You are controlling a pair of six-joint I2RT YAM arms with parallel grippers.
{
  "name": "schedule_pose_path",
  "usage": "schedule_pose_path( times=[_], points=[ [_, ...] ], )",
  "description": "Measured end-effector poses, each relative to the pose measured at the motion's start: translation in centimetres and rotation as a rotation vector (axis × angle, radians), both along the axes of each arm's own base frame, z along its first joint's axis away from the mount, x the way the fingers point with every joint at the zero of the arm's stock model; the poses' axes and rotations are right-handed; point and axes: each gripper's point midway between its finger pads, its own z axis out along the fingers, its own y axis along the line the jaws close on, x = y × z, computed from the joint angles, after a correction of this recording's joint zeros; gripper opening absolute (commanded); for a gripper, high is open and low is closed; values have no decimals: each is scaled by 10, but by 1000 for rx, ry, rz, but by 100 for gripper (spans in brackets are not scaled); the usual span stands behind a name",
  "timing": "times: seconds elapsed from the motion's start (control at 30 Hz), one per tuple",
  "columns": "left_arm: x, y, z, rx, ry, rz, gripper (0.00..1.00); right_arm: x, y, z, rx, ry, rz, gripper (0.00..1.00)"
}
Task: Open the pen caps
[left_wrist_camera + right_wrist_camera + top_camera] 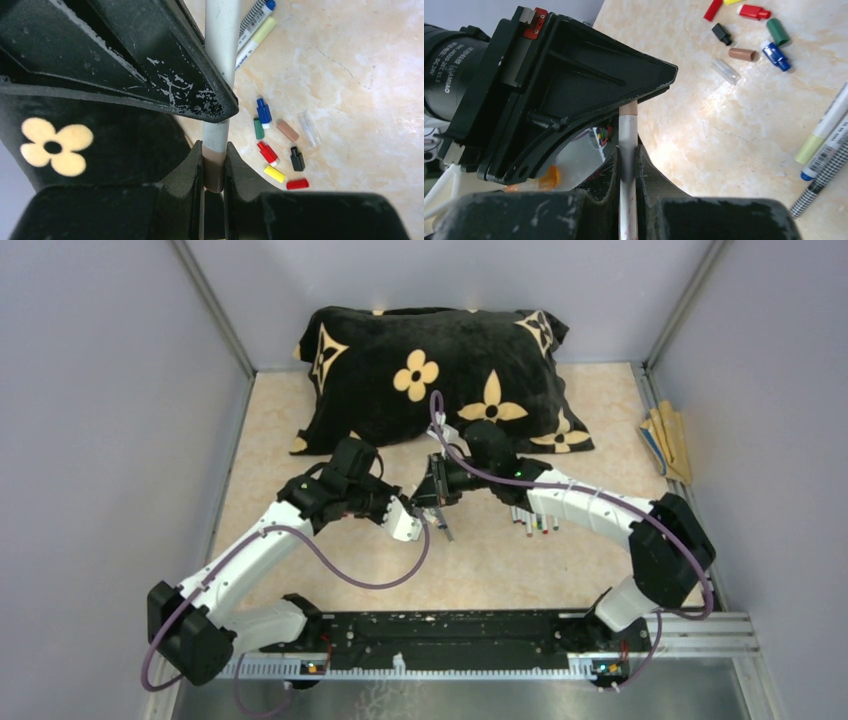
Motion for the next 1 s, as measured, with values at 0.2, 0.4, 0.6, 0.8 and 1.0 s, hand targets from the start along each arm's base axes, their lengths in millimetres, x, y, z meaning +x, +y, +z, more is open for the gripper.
schedule_pose_path(
  times=[0.2, 0.4, 0.6, 0.8, 1.0],
  points=[
    [29, 15, 3, -13, -50, 50, 0, -10, -20, 2, -19, -29, -24, 0],
    [71, 75, -11, 92, -73, 248, 0, -47, -49, -13, -92, 55, 24, 0],
    [76, 81, -14, 89, -65, 283, 0, -32, -73, -30, -224, 3, -95, 0],
    [73, 77, -60, 59, 145, 399, 0, 22, -119, -61, -437, -153, -418, 0],
    [65, 80, -106, 37, 344, 541, 0, 57, -162, -98, -605, -241, -654, 0]
  ],
)
